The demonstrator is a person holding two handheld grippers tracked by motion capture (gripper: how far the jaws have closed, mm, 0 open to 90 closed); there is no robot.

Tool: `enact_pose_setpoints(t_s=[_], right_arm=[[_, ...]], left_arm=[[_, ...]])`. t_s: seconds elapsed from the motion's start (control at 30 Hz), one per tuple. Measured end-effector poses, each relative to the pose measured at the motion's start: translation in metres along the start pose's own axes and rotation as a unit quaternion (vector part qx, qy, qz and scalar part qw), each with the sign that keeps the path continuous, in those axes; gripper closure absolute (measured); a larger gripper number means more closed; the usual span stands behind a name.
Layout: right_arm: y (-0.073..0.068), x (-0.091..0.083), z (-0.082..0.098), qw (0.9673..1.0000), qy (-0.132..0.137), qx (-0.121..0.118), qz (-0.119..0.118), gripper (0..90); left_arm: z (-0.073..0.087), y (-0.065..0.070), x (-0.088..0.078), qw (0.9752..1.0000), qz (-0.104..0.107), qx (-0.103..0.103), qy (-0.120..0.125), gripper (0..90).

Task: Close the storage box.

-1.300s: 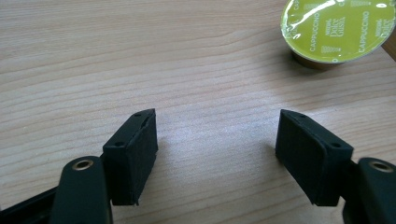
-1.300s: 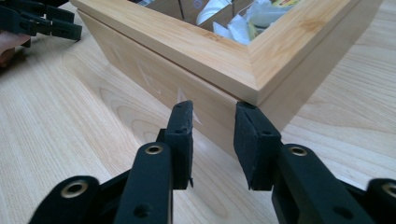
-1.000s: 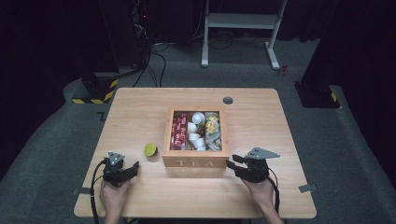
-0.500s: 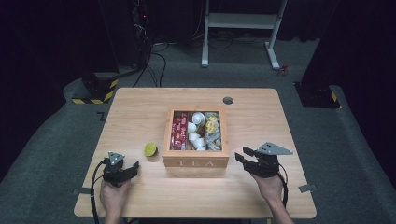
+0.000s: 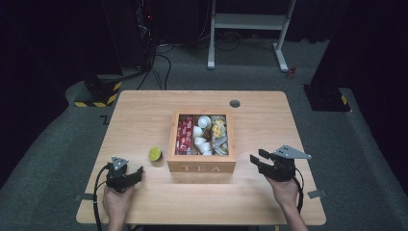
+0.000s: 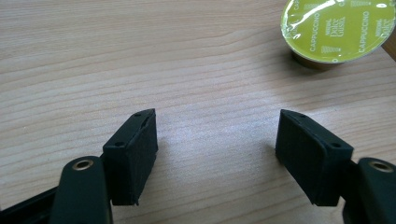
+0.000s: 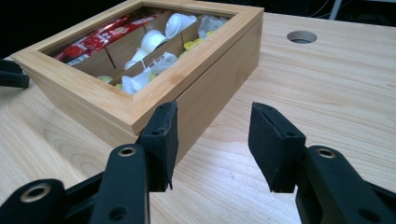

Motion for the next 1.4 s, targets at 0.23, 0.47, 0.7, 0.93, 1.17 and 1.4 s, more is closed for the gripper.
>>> enact_pose_setpoints(t_s=[0.23, 0.47, 0.7, 0.93, 1.17, 1.4], right_arm=[[0.007, -0.002, 0.001, 0.9999, -0.001, 0.008, 0.009, 52.2], [0.017, -0.003, 0.004, 0.9996, -0.001, 0.015, 0.022, 51.8], [0.026, -0.003, 0.008, 0.9992, -0.005, 0.021, 0.033, 51.6], [0.033, -0.003, 0.012, 0.9986, -0.009, 0.029, 0.043, 51.1], [0.039, -0.002, 0.014, 0.9980, -0.012, 0.036, 0.052, 50.8], [0.044, -0.001, 0.017, 0.9972, -0.016, 0.039, 0.062, 50.5]], left_arm=[[0.000, 0.000, 0.000, 1.0000, 0.000, 0.000, 0.000, 29.8], [0.000, 0.000, 0.000, 1.0000, 0.000, 0.000, 0.000, 29.9], [0.000, 0.000, 0.000, 1.0000, 0.000, 0.000, 0.000, 29.8], [0.000, 0.000, 0.000, 1.0000, 0.000, 0.000, 0.000, 29.9], [0.000, 0.000, 0.000, 1.0000, 0.000, 0.000, 0.000, 29.9], [0.000, 0.000, 0.000, 1.0000, 0.000, 0.000, 0.000, 29.9]])
Point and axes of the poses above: each handheld gripper's, and its own axes: x roughly forward along the jaws, z roughly out of its underside, y roughly to its right, the point moved 5 cm from there along x, roughly forward along the jaws, and after that the axes turned 13 degrees about z, right-handed, at the moved point
